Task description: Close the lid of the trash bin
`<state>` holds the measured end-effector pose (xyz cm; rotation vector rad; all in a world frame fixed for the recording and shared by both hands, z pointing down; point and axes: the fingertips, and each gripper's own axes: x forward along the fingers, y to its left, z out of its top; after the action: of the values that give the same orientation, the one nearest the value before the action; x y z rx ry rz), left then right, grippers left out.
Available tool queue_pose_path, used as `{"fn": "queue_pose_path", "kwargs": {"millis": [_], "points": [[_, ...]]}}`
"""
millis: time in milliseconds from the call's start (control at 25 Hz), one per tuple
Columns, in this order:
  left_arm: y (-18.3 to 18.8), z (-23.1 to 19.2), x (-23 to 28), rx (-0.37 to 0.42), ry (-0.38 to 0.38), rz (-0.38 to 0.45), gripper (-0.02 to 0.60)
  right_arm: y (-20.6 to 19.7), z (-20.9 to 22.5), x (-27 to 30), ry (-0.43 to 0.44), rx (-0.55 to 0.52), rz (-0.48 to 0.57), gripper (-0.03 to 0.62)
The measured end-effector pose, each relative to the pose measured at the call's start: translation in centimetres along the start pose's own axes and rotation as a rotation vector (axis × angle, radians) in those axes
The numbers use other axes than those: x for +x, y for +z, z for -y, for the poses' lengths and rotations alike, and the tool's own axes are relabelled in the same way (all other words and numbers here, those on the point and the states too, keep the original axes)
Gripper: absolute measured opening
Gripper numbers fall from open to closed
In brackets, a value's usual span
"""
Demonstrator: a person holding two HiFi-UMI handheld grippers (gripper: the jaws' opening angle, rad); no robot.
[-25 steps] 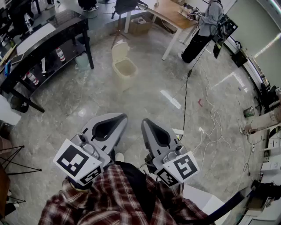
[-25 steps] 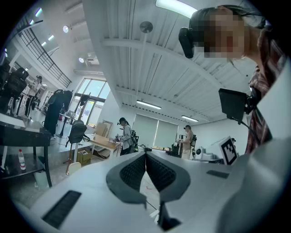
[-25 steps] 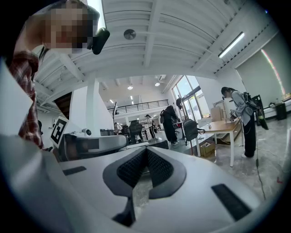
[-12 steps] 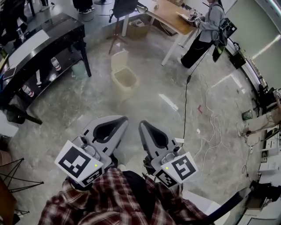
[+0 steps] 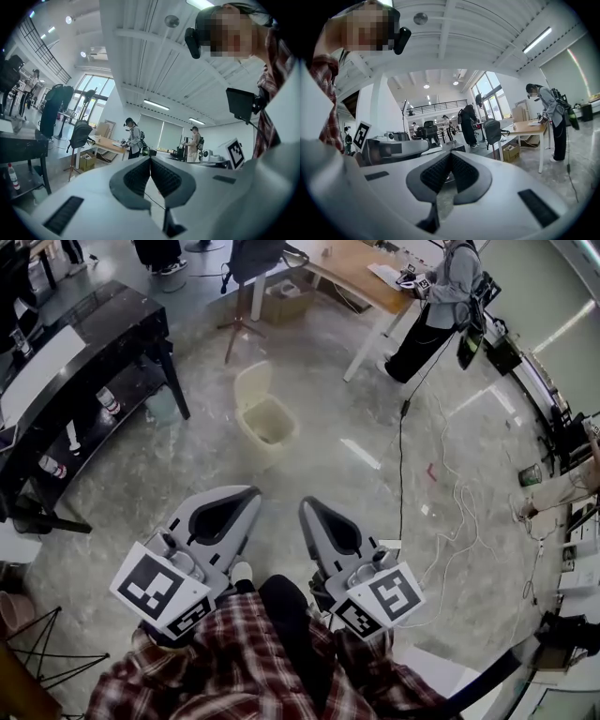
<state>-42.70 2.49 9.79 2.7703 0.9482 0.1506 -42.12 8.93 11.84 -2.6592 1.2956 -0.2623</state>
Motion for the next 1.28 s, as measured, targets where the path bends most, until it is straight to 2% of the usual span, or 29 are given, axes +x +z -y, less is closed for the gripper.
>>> {"fn": "queue_pose_path", "kwargs": {"millis": [200,480,680,960,1080,1280], "points": [[-0.4,-2.3,2.6,-0.024,-0.015,-0.028,0.012,-0.2,2.7,1.0,-0.049,0.025,-0.014,0.014],[0.7,-4.8,9.9,-0.029,0.008,-0.025,0.012,1.6,10.3,2.3,-0.064,0.040,-0.029,0.014],[2.1,-6.5,16.5,-0.030,0.085,0.007,0.012,4.4,17.2,3.3,-0.013,0.014,-0.036,0.014],[4.1,-7.2,24.8,0.001,0.233,0.039,0.012,7.2,26.8,2.1,0.077,0.019,-0.058,0.014],[4.1,-7.8,26.2,0.004,0.290,0.048,0.012,6.7,28.9,2.7,0.130,0.025,-0.084,0.014],[2.8,-9.7,27.1,-0.032,0.362,0.016,0.012,5.4,30.6,5.1,0.202,0.065,-0.137,0.014]]}}
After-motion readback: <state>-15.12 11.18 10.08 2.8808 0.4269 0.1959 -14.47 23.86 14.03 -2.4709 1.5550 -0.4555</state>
